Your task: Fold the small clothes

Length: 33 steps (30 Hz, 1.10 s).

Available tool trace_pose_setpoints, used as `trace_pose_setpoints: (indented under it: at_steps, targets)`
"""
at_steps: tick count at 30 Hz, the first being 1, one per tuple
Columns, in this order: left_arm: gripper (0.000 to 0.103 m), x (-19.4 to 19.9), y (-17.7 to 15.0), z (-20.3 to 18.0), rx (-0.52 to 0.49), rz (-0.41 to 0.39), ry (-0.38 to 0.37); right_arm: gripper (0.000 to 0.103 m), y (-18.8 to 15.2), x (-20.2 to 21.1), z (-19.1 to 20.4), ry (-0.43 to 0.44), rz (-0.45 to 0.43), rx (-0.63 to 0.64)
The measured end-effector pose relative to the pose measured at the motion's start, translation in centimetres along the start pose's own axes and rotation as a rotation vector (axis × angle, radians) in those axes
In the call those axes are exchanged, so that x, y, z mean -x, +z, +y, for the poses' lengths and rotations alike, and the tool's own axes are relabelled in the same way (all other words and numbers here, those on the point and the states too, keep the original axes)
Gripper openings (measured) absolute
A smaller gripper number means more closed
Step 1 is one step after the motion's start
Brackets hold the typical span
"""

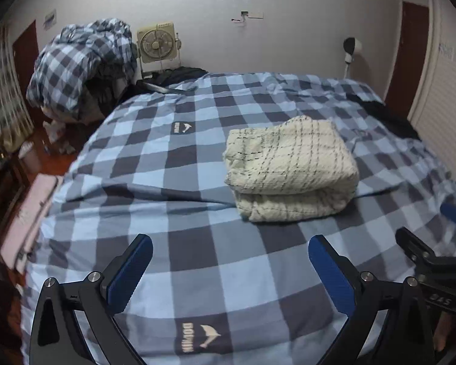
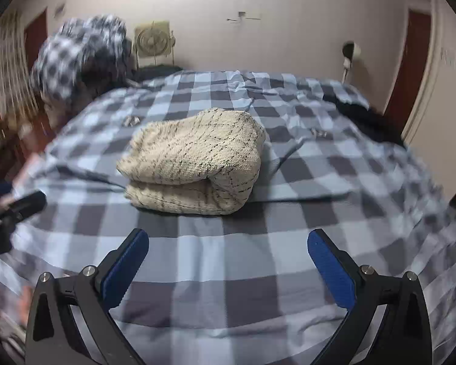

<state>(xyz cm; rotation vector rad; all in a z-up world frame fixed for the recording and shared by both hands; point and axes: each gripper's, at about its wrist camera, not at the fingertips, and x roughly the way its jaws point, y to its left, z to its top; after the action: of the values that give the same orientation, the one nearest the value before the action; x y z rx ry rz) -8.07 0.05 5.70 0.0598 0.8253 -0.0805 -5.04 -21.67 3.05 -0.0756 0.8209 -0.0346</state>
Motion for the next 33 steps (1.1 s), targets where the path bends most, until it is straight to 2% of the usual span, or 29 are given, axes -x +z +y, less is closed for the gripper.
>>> trace_pose_setpoints:
  at_steps: [2, 5, 8, 13, 21, 33]
  targets:
    - [0.103, -0.2, 0.0, 0.0, 0.009, 0.011, -0.009, 0.102, 0.6, -1.3, 1.2, -0.051, 0.005, 0.062]
    - [0.103, -0.2, -0.1, -0.1, 0.021, 0.024, -0.063, 0.102, 1.3, -2.9, 2.0, -0.045, 0.021, 0.088]
    - [0.103, -0.2, -0.2, -0.8, -0.019, 0.013, -0.030, 0.102, 1.8, -3.9, 1.6, -0.022, 0.037, 0.068]
    - [0.103, -0.4, -0.2, -1.2, -0.022, 0.025, -0.058, 0.102, 2.1, -4.7, 0.0, 0.024, 0.065, -0.004]
    - [0.103, -1.1, -0.4, -0.9, -0.023, 0.056, -0.040, 0.102, 2.3, -4.6, -0.8, 0.024, 0.066, -0.030]
    - [0.103, -1.1, -0.4, -0.8, -0.022, 0.058, -0.025, 0.102, 2.1, -3.9, -0.8, 0.028, 0.070, -0.028]
